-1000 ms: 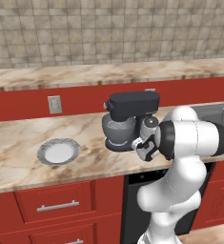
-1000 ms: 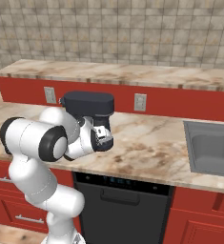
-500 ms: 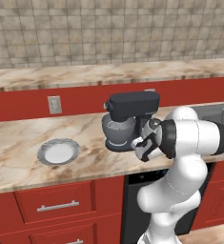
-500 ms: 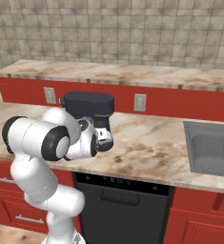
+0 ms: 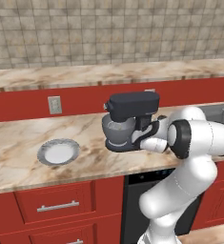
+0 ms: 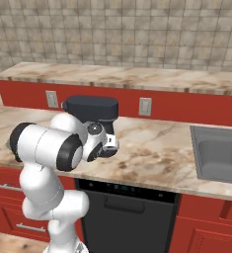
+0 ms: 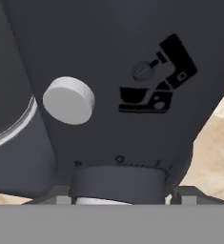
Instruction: Add butter and sugar cubes to the stand mixer bowl and then turn on the stand mixer to begin making frosting.
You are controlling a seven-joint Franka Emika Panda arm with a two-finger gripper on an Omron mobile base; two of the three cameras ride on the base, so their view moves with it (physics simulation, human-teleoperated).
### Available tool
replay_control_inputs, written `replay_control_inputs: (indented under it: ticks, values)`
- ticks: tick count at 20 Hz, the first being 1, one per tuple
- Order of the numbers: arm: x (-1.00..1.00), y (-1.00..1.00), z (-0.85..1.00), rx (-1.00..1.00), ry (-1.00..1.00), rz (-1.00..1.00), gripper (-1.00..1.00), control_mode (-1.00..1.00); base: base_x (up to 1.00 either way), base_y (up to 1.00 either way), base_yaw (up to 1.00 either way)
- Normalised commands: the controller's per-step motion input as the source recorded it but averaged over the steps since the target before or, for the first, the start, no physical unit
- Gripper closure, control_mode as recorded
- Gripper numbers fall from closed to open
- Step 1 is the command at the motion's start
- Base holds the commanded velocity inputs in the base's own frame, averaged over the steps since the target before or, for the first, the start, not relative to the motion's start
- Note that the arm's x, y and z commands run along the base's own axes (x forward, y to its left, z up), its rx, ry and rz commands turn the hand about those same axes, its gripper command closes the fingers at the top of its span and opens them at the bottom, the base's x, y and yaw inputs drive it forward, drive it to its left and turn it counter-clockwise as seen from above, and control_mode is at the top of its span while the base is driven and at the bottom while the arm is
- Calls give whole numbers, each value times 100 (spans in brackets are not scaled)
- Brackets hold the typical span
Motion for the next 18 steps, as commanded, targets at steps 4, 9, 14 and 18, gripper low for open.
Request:
replay_control_inputs:
  ticks: [4,9,14,18]
  values:
    - [54,-23,0,18,27,0,100,-100,0,0,0]
    - [50,-28,0,17,27,2,100,-100,0,0,0]
    - [45,-28,0,14,27,2,100,-100,0,0,0]
    - [32,-21,-4,9,28,2,100,-100,0,0,0]
